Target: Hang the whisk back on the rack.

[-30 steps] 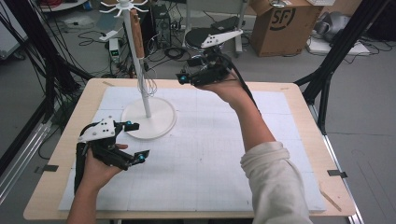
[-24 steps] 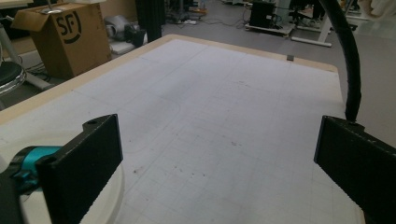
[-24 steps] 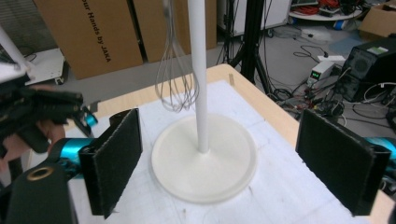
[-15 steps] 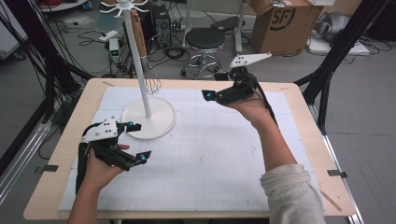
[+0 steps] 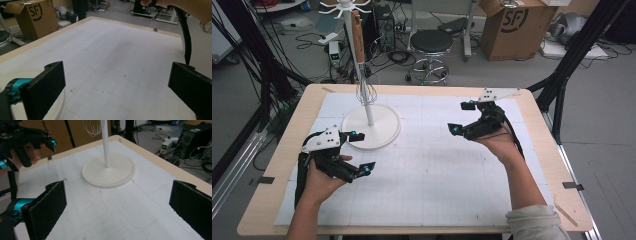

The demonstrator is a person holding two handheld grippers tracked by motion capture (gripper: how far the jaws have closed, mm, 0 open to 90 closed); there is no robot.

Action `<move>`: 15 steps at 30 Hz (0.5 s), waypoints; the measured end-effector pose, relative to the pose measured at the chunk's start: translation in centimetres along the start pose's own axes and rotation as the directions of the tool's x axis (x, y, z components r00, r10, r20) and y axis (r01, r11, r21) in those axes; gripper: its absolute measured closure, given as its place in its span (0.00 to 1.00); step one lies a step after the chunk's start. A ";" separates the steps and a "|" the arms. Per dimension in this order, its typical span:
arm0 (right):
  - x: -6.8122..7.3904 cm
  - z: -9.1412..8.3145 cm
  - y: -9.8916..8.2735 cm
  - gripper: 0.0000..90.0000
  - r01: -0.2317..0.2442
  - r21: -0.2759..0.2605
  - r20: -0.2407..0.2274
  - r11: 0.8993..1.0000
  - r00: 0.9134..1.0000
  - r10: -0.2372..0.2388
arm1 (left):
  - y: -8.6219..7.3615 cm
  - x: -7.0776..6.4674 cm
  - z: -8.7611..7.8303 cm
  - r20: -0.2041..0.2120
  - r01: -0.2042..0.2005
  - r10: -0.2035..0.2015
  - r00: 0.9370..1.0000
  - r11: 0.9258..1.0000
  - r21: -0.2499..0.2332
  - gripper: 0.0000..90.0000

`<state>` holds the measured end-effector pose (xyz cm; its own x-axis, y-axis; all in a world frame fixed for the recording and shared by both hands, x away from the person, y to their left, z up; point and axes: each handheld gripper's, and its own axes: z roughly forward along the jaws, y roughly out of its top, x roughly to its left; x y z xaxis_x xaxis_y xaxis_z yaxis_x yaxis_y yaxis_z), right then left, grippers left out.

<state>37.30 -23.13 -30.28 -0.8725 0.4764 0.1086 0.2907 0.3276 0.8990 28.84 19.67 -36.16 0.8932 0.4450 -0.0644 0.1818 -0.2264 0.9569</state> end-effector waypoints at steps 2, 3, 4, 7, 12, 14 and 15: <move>0.1 -0.5 -0.8 0.00 -0.007 -0.002 0.009 1.000 1.000 0.007 | 0.0 0.0 0.1 -0.001 -0.001 0.001 1.000 1.000 0.004 0.02; 0.1 -0.7 -1.3 0.00 -0.005 0.000 0.018 1.000 1.000 0.005 | 0.0 0.0 0.1 -0.001 0.001 -0.001 1.000 1.000 0.003 0.02; 0.1 -1.0 -1.8 0.00 -0.004 -0.001 0.023 1.000 1.000 0.004 | -0.1 0.1 0.1 0.000 0.002 -0.002 1.000 1.000 0.003 0.02; 0.3 -1.6 -2.9 0.00 -0.014 -0.004 0.022 1.000 1.000 0.014 | -0.1 0.1 0.3 0.001 0.004 -0.004 1.000 1.000 0.007 0.02; 0.5 -2.4 -4.4 0.00 -0.027 -0.019 0.027 0.999 0.999 0.027 | -0.2 0.1 0.4 0.000 0.008 -0.008 1.000 1.000 0.012 0.02; 0.5 -2.6 -5.0 0.00 -0.028 -0.026 0.028 0.999 0.999 0.029 | -0.2 0.1 0.4 -0.002 0.007 -0.007 1.000 1.000 0.014 0.02; 0.6 -2.7 -5.3 0.00 -0.032 -0.024 0.024 0.999 0.999 0.032 | -0.3 0.1 0.4 -0.001 0.007 -0.007 1.000 1.000 0.014 0.02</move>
<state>34.23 -26.79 -33.84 -0.8531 0.5060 0.1273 0.3085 0.2923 0.9052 29.09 19.43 -36.55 0.8914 0.4477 -0.0705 0.1938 -0.2359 0.9523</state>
